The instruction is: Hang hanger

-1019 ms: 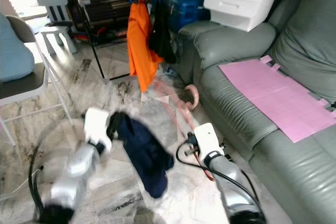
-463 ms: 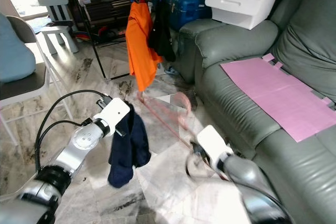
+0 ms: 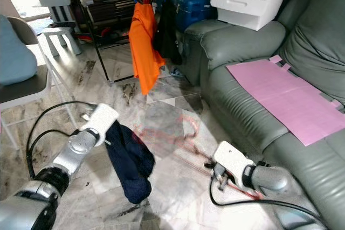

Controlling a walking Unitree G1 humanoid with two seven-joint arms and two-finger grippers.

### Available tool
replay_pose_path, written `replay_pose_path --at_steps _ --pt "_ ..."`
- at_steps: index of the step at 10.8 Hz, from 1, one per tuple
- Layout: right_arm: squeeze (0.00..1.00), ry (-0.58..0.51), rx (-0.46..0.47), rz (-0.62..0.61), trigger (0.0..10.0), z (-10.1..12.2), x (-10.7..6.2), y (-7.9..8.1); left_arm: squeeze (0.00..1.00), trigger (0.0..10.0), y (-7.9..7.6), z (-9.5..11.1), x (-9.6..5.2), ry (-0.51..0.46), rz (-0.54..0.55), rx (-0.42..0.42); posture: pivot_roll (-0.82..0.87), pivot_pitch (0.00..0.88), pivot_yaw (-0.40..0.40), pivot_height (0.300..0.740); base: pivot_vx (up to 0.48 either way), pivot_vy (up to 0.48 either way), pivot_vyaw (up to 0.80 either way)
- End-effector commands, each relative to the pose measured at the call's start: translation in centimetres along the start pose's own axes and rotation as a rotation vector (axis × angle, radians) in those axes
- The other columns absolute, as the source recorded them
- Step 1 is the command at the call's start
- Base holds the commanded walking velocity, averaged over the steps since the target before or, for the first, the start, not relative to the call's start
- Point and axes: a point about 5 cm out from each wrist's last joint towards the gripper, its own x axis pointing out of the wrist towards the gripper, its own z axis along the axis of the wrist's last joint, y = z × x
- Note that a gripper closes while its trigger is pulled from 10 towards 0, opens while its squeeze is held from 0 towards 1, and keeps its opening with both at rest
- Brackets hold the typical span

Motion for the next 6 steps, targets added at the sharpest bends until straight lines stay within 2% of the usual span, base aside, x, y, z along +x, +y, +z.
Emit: replay_pose_path --at_steps 1,3,4,6 --pt "0.00 -0.017 -0.016 0.083 10.0 0.6 0.1 0.8 0.00 10.0 0.2 1.1 0.3 -0.022 -0.005 -0.041 -0.20 0.000 0.082 0.740 0.000 0.000 0.00" --pt "0.00 -0.030 -0.009 0.072 10.0 0.8 0.8 0.8 0.00 10.0 -1.0 1.5 0.2 -0.056 -0.112 -0.067 -0.20 0.000 0.081 0.740 0.000 0.000 0.00" --pt "0.00 -0.041 -0.024 -0.015 10.0 1.2 1.8 -0.2 0.00 10.0 -1.3 1.4 -0.1 -0.076 -0.186 -0.071 -0.20 0.000 0.082 0.740 0.000 0.000 0.00" --pt "0.00 -0.054 -0.041 -0.113 10.0 1.7 2.4 -1.4 0.00 10.0 -1.0 1.2 -0.5 -0.102 -0.227 -0.054 -0.19 0.000 0.077 0.740 0.000 0.000 0.00"
